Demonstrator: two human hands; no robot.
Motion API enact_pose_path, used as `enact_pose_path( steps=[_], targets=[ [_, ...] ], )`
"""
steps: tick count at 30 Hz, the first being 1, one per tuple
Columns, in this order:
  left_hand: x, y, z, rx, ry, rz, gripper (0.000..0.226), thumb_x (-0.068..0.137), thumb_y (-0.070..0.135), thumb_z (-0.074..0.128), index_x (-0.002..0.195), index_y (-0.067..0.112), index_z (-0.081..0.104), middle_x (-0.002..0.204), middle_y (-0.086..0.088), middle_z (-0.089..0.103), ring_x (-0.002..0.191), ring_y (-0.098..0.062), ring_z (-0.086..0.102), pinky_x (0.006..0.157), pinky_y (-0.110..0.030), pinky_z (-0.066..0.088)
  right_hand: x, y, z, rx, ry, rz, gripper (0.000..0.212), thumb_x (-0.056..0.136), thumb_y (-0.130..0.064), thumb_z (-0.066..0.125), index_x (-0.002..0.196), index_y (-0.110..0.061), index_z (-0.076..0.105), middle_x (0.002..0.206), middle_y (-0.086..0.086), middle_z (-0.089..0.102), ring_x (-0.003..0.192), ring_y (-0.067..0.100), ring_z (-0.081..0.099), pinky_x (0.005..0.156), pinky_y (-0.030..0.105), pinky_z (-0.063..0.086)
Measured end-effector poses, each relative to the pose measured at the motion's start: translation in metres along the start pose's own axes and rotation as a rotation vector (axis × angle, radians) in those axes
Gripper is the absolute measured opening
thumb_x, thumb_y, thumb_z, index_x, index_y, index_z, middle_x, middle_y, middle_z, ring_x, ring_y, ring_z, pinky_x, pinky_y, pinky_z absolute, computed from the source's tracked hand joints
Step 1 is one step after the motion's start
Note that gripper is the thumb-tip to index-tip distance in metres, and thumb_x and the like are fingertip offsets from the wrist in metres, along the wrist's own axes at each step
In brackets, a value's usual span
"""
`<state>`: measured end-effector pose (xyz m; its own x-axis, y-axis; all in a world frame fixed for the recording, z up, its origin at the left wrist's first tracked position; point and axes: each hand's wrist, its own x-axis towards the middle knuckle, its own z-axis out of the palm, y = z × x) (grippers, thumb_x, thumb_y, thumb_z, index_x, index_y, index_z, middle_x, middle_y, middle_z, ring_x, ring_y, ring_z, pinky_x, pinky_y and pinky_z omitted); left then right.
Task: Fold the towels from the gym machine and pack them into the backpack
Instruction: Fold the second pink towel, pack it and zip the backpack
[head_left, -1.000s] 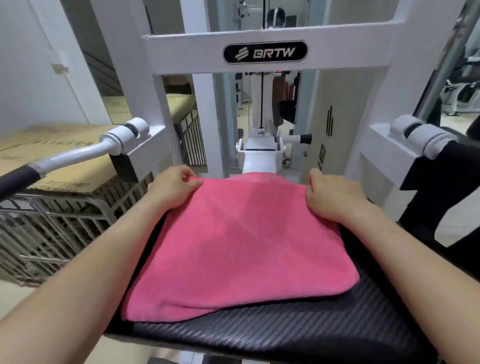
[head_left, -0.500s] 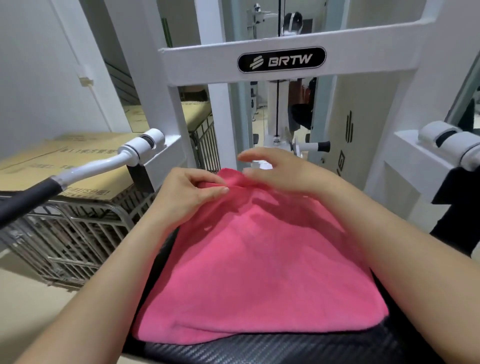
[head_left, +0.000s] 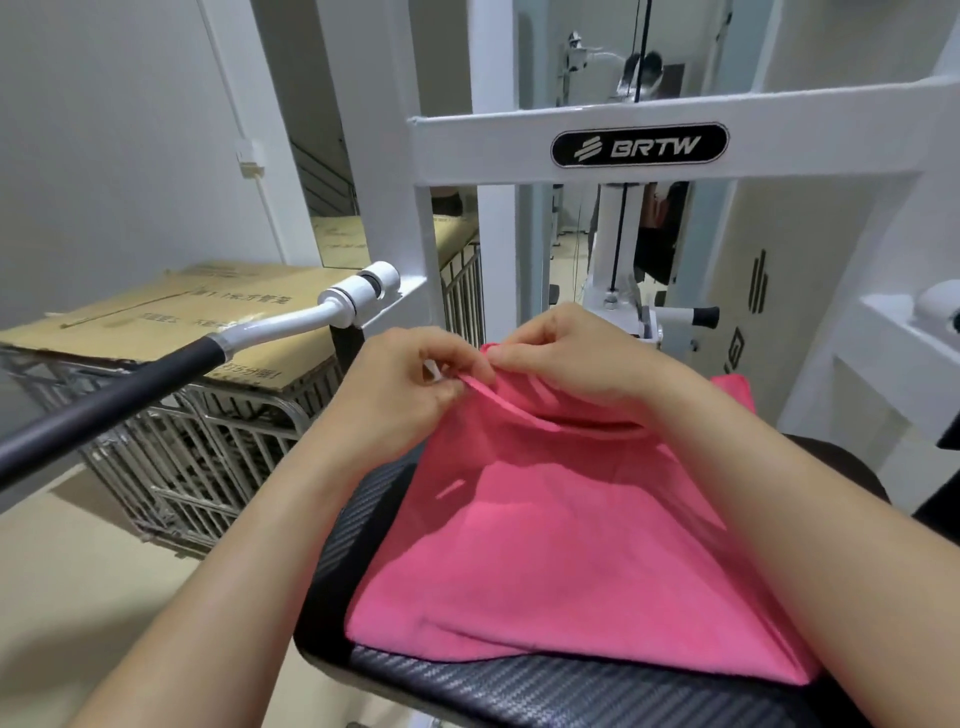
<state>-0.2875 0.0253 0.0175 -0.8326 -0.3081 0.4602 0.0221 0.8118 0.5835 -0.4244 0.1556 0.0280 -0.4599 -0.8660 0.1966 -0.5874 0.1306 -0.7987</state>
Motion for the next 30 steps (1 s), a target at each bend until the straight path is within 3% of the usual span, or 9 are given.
enact_pose_path(
  steps=[3, 5, 11, 14, 17, 20, 23, 27, 30],
  targets=[
    [0.002, 0.008, 0.004, -0.004, 0.123, -0.004, 0.02, 0.074, 0.008, 0.077, 0.074, 0.028, 0.073, 0.065, 0.013, 0.066, 0.058, 0.003, 0.052, 0.057, -0.008, 0.036, -0.008, -0.005, -0.002, 0.026, 0.002, 0.011, 0.035, 0.09, -0.026, 0.062, 0.073, 0.003, 0.069, 0.057, 0.008, 0.045, 0.052, 0.008, 0.037, 0.053, 0.025, 0.031],
    [0.003, 0.011, 0.005, 0.001, 0.14, 0.002, 0.017, 0.073, 0.015, 0.08, 0.07, 0.029, 0.071, 0.058, 0.018, 0.062, 0.056, 0.003, 0.052, 0.054, -0.008, 0.035, -0.012, -0.007, -0.004, 0.033, 0.001, 0.013, 0.038, 0.091, -0.025, 0.062, 0.061, -0.001, 0.064, 0.054, 0.005, 0.041, 0.051, 0.009, 0.034, 0.055, 0.027, 0.029],
    [0.005, 0.023, 0.004, 0.223, 0.145, 0.087, 0.006, 0.072, 0.021, 0.077, 0.073, 0.021, 0.07, 0.059, 0.013, 0.06, 0.057, -0.002, 0.053, 0.056, -0.024, 0.043, -0.027, -0.023, -0.006, -0.105, -0.023, -0.02, 0.038, 0.088, -0.04, 0.065, 0.073, -0.006, 0.072, 0.053, 0.002, 0.042, 0.051, 0.007, 0.037, 0.053, 0.025, 0.032],
    [0.001, 0.024, 0.006, 0.153, 0.215, 0.033, 0.015, 0.073, 0.029, 0.076, 0.069, 0.019, 0.065, 0.053, 0.008, 0.06, 0.052, -0.003, 0.053, 0.055, -0.027, 0.042, -0.026, -0.029, -0.003, -0.159, 0.058, -0.112, 0.026, 0.089, -0.031, 0.064, 0.077, -0.011, 0.075, 0.054, -0.001, 0.05, 0.051, 0.002, 0.039, 0.054, 0.022, 0.033],
    [-0.016, 0.019, 0.002, -0.178, 0.001, -0.174, 0.031, 0.065, 0.043, 0.083, 0.072, 0.015, 0.071, 0.063, 0.0, 0.071, 0.056, -0.007, 0.061, 0.056, -0.031, 0.051, -0.022, -0.035, -0.007, -0.172, 0.299, -0.182, 0.023, 0.093, -0.018, 0.059, 0.076, -0.008, 0.071, 0.065, 0.0, 0.063, 0.06, 0.002, 0.049, 0.063, 0.023, 0.041],
    [-0.051, 0.0, -0.003, 0.026, -0.393, -0.268, 0.027, 0.066, 0.047, 0.083, 0.076, 0.023, 0.077, 0.071, 0.01, 0.074, 0.063, -0.006, 0.067, 0.066, -0.035, 0.057, -0.021, -0.042, -0.028, -0.07, 0.557, -0.219, 0.025, 0.096, -0.013, 0.053, 0.074, -0.013, 0.065, 0.059, -0.014, 0.053, 0.057, -0.001, 0.044, 0.061, 0.021, 0.038],
    [-0.079, -0.009, -0.017, 0.034, -0.551, -0.266, 0.02, 0.071, 0.045, 0.08, 0.077, 0.026, 0.078, 0.07, 0.007, 0.072, 0.062, -0.004, 0.057, 0.069, -0.034, 0.052, -0.028, -0.054, -0.041, -0.167, 0.703, -0.245, 0.023, 0.096, -0.016, 0.05, 0.075, -0.017, 0.06, 0.061, -0.017, 0.049, 0.06, -0.001, 0.045, 0.061, 0.02, 0.036],
    [-0.096, -0.007, -0.058, 0.405, -0.281, -0.101, 0.05, 0.073, 0.077, 0.053, 0.07, 0.032, 0.075, 0.066, 0.008, 0.066, 0.065, -0.001, 0.054, 0.067, -0.027, 0.039, -0.046, -0.072, -0.035, -0.259, 0.841, -0.289, 0.022, 0.098, -0.015, 0.047, 0.09, -0.006, 0.065, 0.076, -0.007, 0.055, 0.077, 0.013, 0.05, 0.068, 0.025, 0.034],
    [-0.106, -0.004, -0.095, 0.555, 0.081, 0.095, 0.056, 0.087, 0.066, 0.03, 0.071, 0.031, 0.072, 0.075, 0.01, 0.054, 0.081, -0.015, 0.046, 0.076, -0.039, 0.037, -0.069, -0.091, -0.034, -0.311, 0.924, -0.31, 0.022, 0.097, -0.016, 0.045, 0.08, -0.008, 0.057, 0.067, -0.006, 0.048, 0.073, 0.016, 0.045, 0.063, 0.027, 0.028]
  ],
)
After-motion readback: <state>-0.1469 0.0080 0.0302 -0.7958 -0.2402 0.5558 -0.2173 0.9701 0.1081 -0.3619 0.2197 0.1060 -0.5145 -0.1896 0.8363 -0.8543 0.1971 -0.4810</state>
